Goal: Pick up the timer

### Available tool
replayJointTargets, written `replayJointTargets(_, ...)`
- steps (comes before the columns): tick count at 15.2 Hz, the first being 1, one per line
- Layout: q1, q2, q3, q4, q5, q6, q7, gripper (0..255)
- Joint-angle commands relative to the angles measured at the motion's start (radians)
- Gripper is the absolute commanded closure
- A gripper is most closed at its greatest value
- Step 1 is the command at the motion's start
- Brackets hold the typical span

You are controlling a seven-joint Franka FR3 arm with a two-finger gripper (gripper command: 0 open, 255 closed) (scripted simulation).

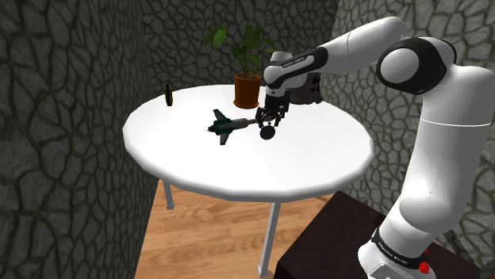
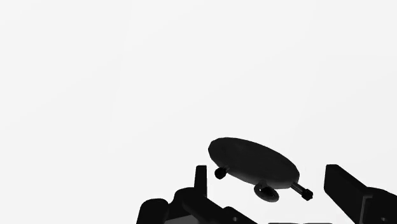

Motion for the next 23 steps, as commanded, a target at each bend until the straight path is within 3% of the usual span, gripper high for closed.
replayJointTargets(1,0.0,0.003,0.0,-0.006,0.001,0.01,-0.001,0)
replayJointTargets(2,0.0,0.0,0.0,-0.012,0.001,0.013,-0.002,255)
replayJointTargets(11,0.0,0.003,0.0,-0.006,0.001,0.01,-0.001,255)
replayJointTargets(23,0.0,-0.039,-0.003,0.1,-0.01,-0.138,0.012,255)
